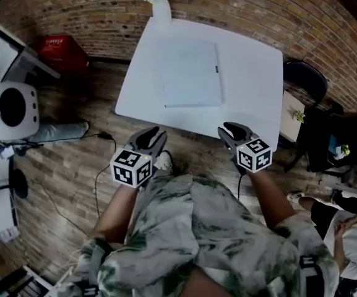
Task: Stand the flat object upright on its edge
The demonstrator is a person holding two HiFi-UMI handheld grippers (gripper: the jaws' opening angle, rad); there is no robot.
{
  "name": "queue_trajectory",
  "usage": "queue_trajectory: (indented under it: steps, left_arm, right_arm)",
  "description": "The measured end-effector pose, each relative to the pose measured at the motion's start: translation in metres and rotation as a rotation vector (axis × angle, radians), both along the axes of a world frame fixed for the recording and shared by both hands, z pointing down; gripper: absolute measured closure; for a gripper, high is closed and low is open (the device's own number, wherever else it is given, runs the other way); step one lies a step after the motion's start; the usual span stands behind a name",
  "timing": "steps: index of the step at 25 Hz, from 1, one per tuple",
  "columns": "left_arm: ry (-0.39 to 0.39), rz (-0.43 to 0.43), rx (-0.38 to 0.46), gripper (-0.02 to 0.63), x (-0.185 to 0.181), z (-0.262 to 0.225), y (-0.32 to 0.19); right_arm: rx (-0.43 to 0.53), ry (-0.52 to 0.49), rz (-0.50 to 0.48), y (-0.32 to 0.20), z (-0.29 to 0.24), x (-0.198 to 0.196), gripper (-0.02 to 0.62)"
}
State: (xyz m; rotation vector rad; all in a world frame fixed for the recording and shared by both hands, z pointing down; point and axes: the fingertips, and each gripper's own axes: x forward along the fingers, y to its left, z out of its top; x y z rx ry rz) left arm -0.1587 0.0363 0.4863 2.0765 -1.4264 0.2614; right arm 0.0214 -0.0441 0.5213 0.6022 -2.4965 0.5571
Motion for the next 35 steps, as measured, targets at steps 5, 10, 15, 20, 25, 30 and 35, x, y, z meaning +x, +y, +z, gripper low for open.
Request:
queue_trajectory:
  steps: [5, 10, 15, 20, 25, 30, 35]
  left_arm:
    - [0.022, 0.066, -0.025, 0.491, -0.038, 0.014, -0.041]
    - [0.065, 0.095, -0.072, 0.485, -0.060, 0.037, -0.078]
    - [0.108, 0.071, -0.128, 0.469, -0.066, 0.054, -0.124]
    - [0.132, 0.026, -0.180, 0.454, -0.070, 0.074, -0.171]
    - [0.123, 0.016, -0.239, 0.420, -0.070, 0.098, -0.208]
    - [0.170, 0.002, -0.291, 0.392, -0.071, 0.117, -0.237]
    - [0.219, -0.029, -0.336, 0.367, -0.075, 0.134, -0.260]
  right_arm:
    - [-0.023, 0.013, 0.093, -0.039, 0.011, -0.026, 0.463]
    - [-0.053, 0.015, 0.184, -0.079, 0.026, -0.032, 0.454]
    - [-0.118, 0.006, 0.213, -0.130, 0.038, -0.025, 0.440]
    - [-0.184, 0.007, 0.188, -0.187, 0.056, -0.027, 0.416]
    - [-0.272, -0.015, 0.169, -0.228, 0.082, -0.032, 0.395]
    - [-0.339, -0.023, 0.159, -0.256, 0.099, -0.039, 0.385]
    - [-0.401, -0.036, 0.127, -0.273, 0.111, -0.048, 0.363]
